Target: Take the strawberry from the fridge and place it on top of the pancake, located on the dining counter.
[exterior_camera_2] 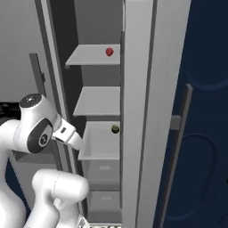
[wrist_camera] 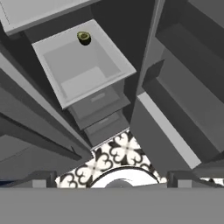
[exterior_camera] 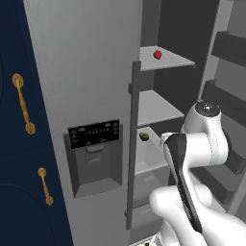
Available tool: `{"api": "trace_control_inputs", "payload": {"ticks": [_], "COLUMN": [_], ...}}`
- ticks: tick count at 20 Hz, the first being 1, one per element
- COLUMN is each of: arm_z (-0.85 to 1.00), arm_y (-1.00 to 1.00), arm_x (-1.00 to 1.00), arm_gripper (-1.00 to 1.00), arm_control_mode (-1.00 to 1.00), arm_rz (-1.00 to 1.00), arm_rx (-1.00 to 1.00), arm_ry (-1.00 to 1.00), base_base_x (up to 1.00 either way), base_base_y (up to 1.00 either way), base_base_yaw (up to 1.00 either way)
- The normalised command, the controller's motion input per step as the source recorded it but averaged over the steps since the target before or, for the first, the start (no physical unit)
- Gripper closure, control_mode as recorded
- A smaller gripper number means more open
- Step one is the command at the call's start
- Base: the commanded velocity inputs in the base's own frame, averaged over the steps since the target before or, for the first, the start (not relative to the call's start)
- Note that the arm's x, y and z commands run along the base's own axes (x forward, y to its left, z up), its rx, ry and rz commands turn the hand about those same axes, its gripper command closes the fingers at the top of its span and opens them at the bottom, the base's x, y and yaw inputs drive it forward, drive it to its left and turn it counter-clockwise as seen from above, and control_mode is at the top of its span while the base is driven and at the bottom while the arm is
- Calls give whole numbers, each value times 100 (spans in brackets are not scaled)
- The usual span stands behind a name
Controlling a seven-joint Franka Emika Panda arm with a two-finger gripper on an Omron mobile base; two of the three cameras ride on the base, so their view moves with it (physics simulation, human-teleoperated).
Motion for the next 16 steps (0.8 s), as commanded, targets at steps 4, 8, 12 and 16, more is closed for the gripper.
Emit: {"api": "trace_control_inputs", "payload": {"ticks": [4,8,12,16], "arm_z": [0,0,0,0], "arm_y": [0,0,0,0], "arm_x": [0,0,0,0], "arm_gripper": [-100,-100,-100,-100], "arm_control_mode": [100,100,100,100], "arm_rz": [0,0,0,0], "arm_rx": [0,0,0,0], "arm_ry": [0,0,0,0], "base_base_x": [21,29,63,44], "base_base_y": [-36,-13,-5,-10], "base_base_yaw": [7,0,0,1]}}
